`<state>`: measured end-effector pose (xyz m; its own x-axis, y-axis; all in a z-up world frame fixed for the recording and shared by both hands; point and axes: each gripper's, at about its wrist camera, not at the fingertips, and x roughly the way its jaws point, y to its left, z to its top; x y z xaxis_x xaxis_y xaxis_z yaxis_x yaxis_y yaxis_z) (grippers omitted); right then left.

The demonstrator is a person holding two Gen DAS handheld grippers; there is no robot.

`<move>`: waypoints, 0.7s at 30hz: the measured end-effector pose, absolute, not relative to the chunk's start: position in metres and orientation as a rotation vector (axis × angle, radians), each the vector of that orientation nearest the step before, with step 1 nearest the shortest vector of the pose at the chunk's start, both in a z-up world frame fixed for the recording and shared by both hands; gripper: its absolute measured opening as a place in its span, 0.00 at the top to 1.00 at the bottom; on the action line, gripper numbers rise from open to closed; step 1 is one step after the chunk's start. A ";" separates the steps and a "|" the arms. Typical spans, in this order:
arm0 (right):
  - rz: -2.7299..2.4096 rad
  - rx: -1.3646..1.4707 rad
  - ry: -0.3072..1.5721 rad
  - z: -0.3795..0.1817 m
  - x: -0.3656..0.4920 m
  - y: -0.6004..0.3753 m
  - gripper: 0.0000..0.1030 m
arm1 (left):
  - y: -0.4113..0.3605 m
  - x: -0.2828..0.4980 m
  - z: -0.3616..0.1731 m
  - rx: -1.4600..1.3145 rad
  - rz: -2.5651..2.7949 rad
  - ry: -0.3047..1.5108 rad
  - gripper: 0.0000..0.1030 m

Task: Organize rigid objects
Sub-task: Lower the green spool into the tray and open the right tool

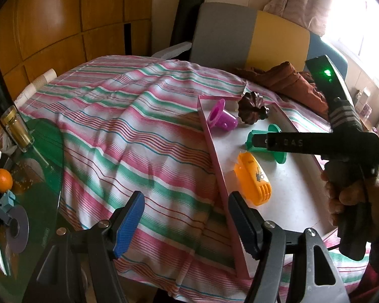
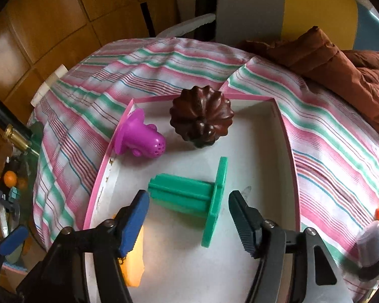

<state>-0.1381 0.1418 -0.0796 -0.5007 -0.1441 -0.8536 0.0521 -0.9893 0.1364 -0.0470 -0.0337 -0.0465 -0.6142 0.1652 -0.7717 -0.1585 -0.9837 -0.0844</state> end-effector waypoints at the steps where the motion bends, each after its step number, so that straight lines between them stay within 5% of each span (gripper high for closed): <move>1: -2.628 1.500 -0.140 -0.078 -0.136 0.142 0.36 | -0.033 -0.046 -0.046 -1.272 2.674 -0.010 0.32; 21: -2.803 1.282 -0.120 -0.030 -0.047 0.168 0.25 | -0.016 -0.031 -0.029 -1.207 2.669 0.086 0.32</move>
<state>-0.0471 0.1676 -0.0298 -0.6529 -0.0843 -0.7527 0.0197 -0.9953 0.0944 -0.0314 -0.0156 -0.0290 -0.6424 0.1668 -0.7480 -0.2144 -0.9762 -0.0336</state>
